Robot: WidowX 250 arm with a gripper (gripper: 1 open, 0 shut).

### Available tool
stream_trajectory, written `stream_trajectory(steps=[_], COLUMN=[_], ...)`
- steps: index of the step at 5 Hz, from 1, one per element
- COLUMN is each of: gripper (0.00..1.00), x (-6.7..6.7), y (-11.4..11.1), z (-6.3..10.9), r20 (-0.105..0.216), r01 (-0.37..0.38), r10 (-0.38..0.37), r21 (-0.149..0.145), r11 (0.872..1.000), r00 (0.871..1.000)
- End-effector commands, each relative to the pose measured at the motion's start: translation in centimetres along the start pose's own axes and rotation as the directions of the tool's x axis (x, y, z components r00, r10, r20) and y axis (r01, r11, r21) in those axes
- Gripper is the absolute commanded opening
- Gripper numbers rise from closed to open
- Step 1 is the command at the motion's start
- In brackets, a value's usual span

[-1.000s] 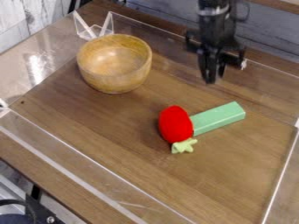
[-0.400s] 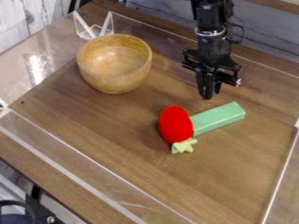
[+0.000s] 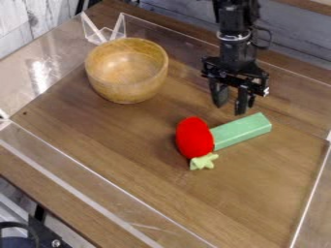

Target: Remove the green block from the brown bowl and put it on the table

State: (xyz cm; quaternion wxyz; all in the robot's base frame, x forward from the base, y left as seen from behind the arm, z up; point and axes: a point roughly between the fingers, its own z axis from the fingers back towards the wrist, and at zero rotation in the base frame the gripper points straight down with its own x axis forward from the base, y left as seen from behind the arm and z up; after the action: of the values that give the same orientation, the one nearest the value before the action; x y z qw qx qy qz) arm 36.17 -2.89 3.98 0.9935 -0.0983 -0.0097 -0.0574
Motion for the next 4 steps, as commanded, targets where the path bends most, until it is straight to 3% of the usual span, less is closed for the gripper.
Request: stream_trajectory(steps=[1, 2, 4], gripper=[1.00, 0.00, 0.00], x=[1.8, 1.0, 0.1], y=[0.9, 1.9, 2.4], z=[4.9, 5.7, 4.4], r20=[0.125, 0.133, 0.114], r01=[-0.070, -0.073, -0.096], r10=[0.067, 0.070, 0.094], r21=[0.018, 0.016, 0.011], r11=[0.997, 0.997, 0.995], r00=[0.990, 0.989, 0.989])
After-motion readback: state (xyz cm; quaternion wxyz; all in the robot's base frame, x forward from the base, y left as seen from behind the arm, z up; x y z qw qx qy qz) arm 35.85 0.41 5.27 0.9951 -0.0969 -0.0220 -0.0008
